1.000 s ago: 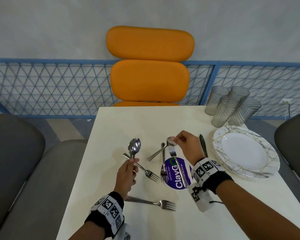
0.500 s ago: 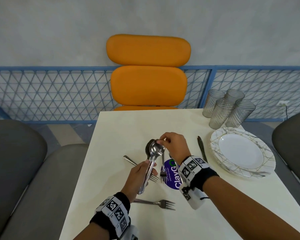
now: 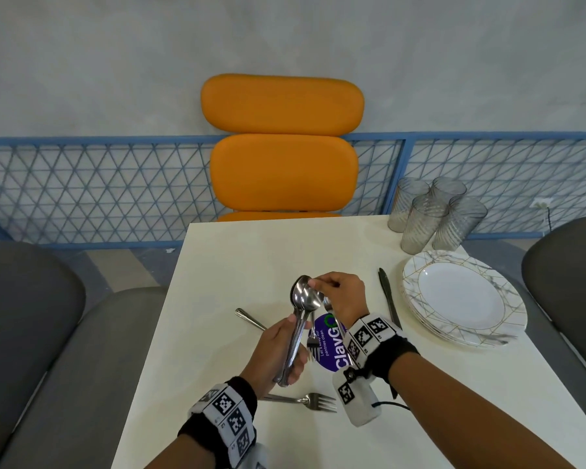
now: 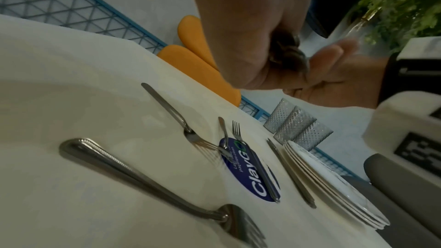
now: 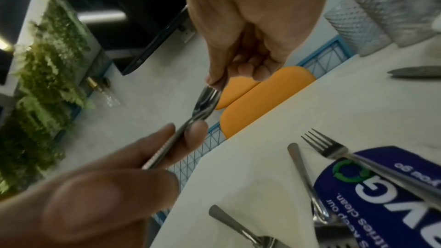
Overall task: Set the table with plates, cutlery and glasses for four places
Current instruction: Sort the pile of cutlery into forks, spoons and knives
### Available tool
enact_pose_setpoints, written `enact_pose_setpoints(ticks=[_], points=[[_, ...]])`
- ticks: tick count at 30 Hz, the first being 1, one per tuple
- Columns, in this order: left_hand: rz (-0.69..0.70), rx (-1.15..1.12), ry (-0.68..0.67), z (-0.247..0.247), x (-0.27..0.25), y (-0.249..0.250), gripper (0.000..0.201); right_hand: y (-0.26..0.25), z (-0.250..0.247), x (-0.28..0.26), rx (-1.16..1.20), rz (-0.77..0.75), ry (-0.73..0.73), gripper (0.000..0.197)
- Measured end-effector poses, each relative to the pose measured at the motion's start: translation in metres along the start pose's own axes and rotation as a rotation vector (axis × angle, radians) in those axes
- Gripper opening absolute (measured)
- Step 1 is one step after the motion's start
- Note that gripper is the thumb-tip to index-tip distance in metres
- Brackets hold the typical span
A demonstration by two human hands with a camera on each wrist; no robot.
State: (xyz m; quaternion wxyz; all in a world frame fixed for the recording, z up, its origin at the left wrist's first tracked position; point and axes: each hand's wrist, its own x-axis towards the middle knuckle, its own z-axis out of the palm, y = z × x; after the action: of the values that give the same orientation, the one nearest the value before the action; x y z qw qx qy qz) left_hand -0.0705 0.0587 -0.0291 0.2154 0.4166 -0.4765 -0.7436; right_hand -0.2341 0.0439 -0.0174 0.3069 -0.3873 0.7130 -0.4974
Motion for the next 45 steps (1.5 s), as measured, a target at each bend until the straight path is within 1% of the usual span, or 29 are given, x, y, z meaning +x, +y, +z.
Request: enact_pose_setpoints(ticks=[4, 6, 8, 12, 16, 19, 22, 25, 28, 32, 34, 38, 41, 43, 45], points=[[-0.002, -0.018, 0.005, 0.005, 0.0, -0.001, 0.044, 0.003, -0.005, 0.0, 0.054, 0.06, 0.012, 0.018], [-0.01, -0.052, 0.02, 0.008, 0.001, -0.001, 0.043, 0.005, -0.009, -0.001, 0.082, 0.084, 0.013, 0.023], [-0.025, -0.085, 0.027, 0.009, 0.001, 0.002, 0.04, 0.005, -0.014, -0.003, 0.09, 0.09, -0.01, 0.027], [-0.026, -0.066, -0.004, 0.009, 0.0, 0.004, 0.036, 0.004, -0.029, 0.0, 0.069, 0.094, -0.071, 0.026], [-0.024, -0.105, -0.015, 0.011, -0.002, 0.004, 0.037, 0.002, -0.037, 0.004, 0.03, 0.07, -0.049, 0.024], [-0.042, -0.138, -0.083, 0.019, -0.004, 0.005, 0.037, 0.002, -0.031, 0.002, 0.032, 0.066, -0.044, 0.018], [-0.06, -0.195, -0.132, 0.028, -0.004, 0.008, 0.034, 0.006, -0.022, -0.002, 0.028, 0.07, -0.013, 0.021], [-0.054, -0.257, -0.184, 0.03, -0.005, 0.01, 0.033, 0.008, -0.023, -0.004, 0.107, 0.09, 0.001, 0.018], [-0.069, -0.311, -0.234, 0.03, -0.004, 0.007, 0.035, 0.01, -0.027, -0.002, 0.126, 0.088, 0.006, 0.016], [-0.14, -0.281, -0.201, 0.036, 0.002, -0.001, 0.04, 0.015, -0.031, 0.0, 0.155, 0.098, 0.047, 0.016], [-0.145, -0.277, -0.174, 0.038, 0.002, -0.003, 0.039, 0.017, -0.036, 0.001, 0.147, 0.09, 0.048, 0.014], [-0.098, -0.306, -0.148, 0.035, 0.009, -0.009, 0.031, 0.018, -0.049, 0.003, 0.145, 0.068, 0.002, 0.015], [-0.131, -0.32, -0.159, 0.032, 0.012, -0.011, 0.03, 0.017, -0.061, 0.005, 0.173, 0.069, -0.037, 0.019], [-0.16, -0.275, -0.15, 0.032, 0.013, -0.011, 0.027, 0.017, -0.066, 0.007, 0.186, 0.068, -0.032, 0.019], [-0.157, -0.153, -0.125, 0.036, 0.013, -0.009, 0.03, 0.017, -0.068, 0.008, 0.177, 0.061, -0.027, 0.019]])
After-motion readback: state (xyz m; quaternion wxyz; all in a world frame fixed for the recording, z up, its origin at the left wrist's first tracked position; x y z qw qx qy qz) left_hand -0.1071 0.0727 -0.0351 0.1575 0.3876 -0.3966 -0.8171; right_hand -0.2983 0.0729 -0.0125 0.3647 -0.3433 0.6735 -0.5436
